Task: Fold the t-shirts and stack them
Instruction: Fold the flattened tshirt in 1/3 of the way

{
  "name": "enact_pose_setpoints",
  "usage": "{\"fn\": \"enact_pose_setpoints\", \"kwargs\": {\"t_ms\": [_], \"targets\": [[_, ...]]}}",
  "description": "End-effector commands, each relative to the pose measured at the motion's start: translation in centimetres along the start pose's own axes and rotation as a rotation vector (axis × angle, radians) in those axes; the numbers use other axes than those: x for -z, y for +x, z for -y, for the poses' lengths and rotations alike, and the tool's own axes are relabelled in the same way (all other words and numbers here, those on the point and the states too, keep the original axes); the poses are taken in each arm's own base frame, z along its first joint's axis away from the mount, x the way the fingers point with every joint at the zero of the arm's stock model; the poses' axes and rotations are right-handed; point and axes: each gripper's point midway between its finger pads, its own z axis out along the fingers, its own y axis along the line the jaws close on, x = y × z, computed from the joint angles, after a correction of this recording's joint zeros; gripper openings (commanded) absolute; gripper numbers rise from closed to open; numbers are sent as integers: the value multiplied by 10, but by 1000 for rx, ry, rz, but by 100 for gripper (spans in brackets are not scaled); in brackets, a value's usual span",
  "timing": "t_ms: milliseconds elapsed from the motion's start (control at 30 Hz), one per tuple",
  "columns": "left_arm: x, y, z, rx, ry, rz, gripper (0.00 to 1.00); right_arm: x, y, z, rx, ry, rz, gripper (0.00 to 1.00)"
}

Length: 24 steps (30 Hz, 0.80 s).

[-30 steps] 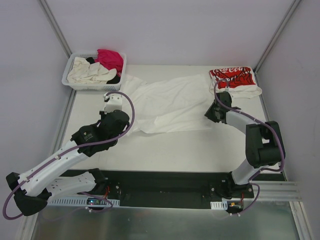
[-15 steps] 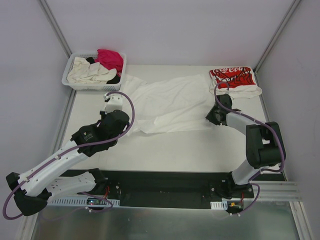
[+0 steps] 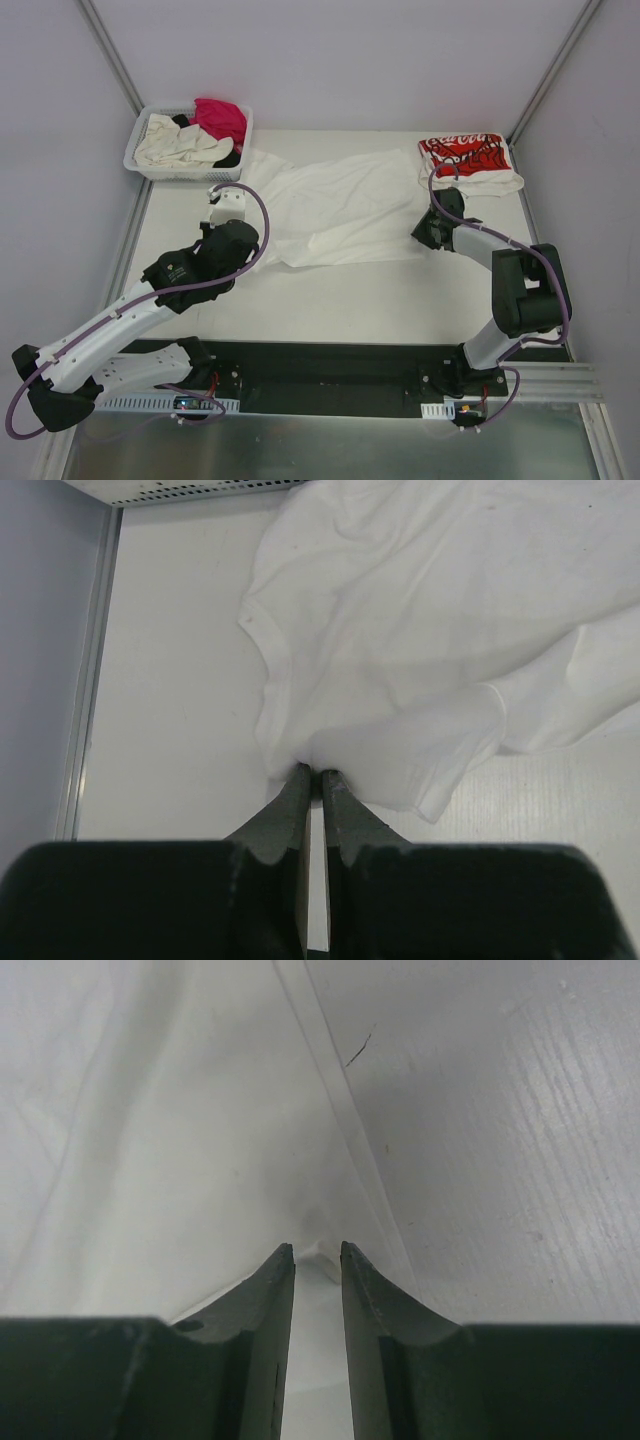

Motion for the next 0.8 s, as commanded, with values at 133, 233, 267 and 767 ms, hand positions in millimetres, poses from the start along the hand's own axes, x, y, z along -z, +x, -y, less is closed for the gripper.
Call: {"fn": "enact_pose_setpoints", "kwargs": {"t_ms": [133, 233, 267, 767], "targets": [[0, -8, -1, 19, 0, 17, 0, -2, -4, -9, -18, -31, 20, 28], [1, -8, -1, 16, 2, 19, 0, -4, -1, -10, -18, -28, 12, 28], [1, -8, -1, 14, 1, 17, 0, -5, 1, -9, -18, -26, 6, 28], [-2, -5, -1, 5, -6, 9, 0, -10, 4, -13, -13, -33, 12, 4]]}}
